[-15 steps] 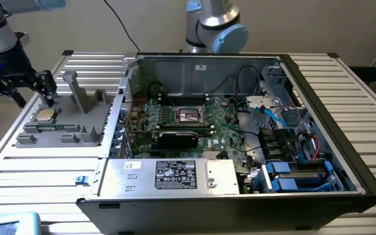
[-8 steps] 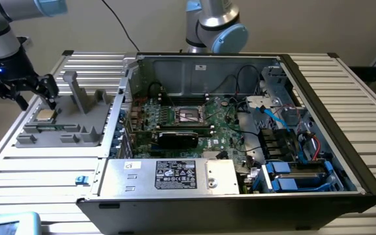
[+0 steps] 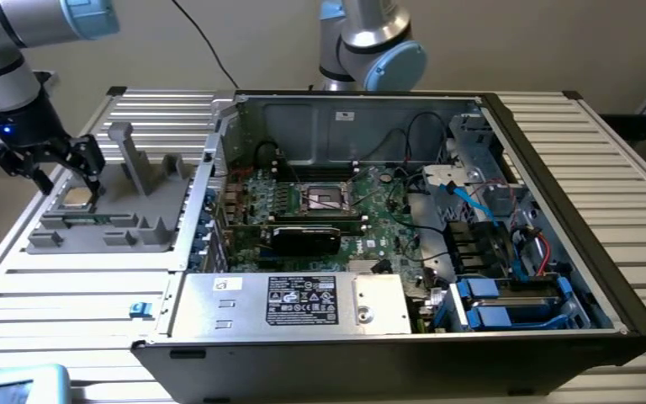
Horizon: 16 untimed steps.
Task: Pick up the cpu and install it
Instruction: 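Pick up the cpu and move it towards the insertion slot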
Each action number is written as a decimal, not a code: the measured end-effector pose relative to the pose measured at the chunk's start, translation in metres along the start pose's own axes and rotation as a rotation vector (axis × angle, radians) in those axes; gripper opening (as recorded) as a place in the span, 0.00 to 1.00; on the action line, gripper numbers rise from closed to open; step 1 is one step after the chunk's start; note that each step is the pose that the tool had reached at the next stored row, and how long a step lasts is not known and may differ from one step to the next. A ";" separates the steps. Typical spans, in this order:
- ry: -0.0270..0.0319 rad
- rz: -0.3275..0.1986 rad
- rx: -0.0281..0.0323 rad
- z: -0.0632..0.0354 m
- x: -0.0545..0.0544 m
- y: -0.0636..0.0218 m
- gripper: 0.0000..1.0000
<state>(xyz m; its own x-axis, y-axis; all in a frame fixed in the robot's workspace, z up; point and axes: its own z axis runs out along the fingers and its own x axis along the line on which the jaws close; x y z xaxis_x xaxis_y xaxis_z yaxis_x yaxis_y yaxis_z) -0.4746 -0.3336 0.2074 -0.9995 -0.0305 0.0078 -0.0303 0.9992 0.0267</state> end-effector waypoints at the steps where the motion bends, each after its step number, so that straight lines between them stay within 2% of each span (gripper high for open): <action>1: 0.0013 0.000 -0.0011 0.0014 0.000 0.0000 0.80; 6: 0.0056 0.000 -0.0067 0.0086 0.000 -0.0002 0.80; 8: 0.0074 0.000 -0.0067 0.0089 0.000 -0.0002 0.80; 13: 0.0076 0.000 -0.0078 0.0121 0.000 -0.0003 0.80; 16: 0.0117 0.001 -0.0098 0.0148 0.000 -0.0003 0.80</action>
<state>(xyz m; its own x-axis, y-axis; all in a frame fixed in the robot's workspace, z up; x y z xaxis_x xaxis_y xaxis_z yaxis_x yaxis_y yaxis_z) -0.4747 -0.3335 0.1926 -0.9994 -0.0303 0.0196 -0.0295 0.9989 0.0365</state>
